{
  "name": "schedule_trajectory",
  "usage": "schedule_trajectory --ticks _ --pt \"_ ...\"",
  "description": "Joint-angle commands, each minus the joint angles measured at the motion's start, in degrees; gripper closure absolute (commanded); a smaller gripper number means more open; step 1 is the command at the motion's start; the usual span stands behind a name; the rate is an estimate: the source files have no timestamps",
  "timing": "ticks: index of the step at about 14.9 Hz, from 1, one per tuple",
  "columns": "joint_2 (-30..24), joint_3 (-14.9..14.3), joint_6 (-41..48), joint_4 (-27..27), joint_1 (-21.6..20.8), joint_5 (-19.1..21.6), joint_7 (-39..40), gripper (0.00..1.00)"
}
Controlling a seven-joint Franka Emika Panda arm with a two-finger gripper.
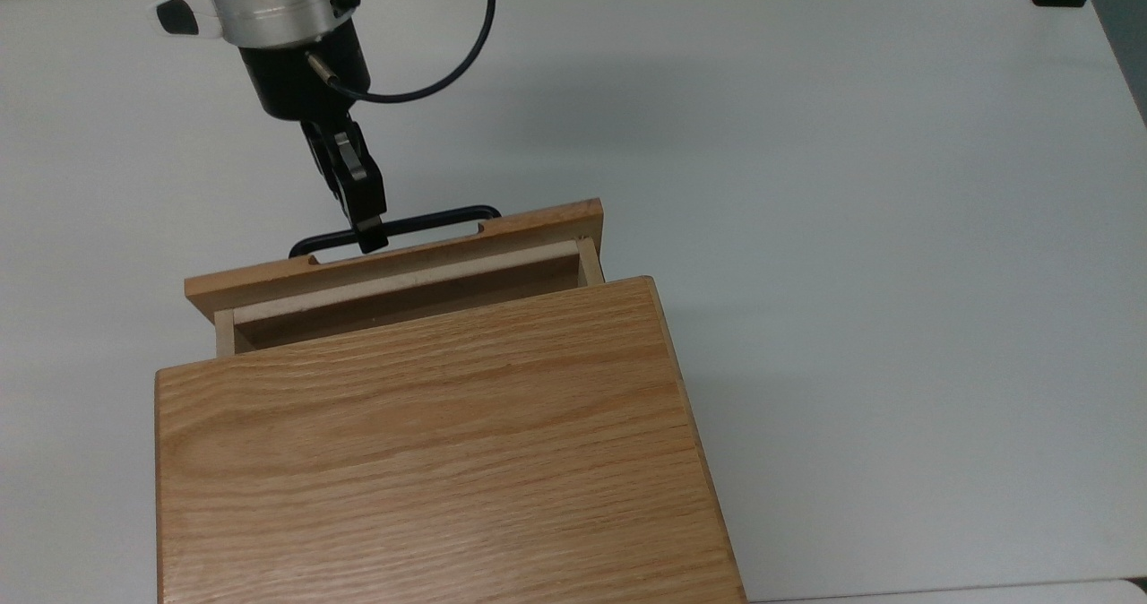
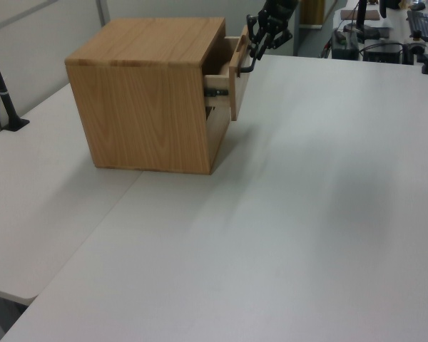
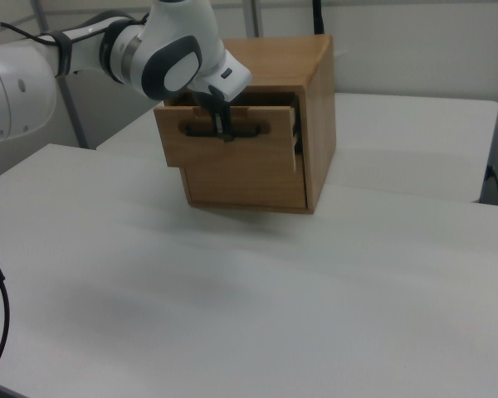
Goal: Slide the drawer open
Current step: 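Pull the handle outward, sliding the drawer out of the cabinet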
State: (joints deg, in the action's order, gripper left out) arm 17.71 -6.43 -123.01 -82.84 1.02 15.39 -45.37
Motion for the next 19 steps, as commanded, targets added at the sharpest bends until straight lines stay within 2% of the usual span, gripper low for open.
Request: schedule_trajectory --ticks 1,9,19 --pt "-3.55 0.1 5.83 -2.68 0.12 0.43 7.39 0.86" --pt "-5.66 0.1 11.2 -2.76 1.87 0.43 10.39 0.86" --pt "-7.95 0.01 20.17 -2.68 3.81 0.43 19.17 0.84"
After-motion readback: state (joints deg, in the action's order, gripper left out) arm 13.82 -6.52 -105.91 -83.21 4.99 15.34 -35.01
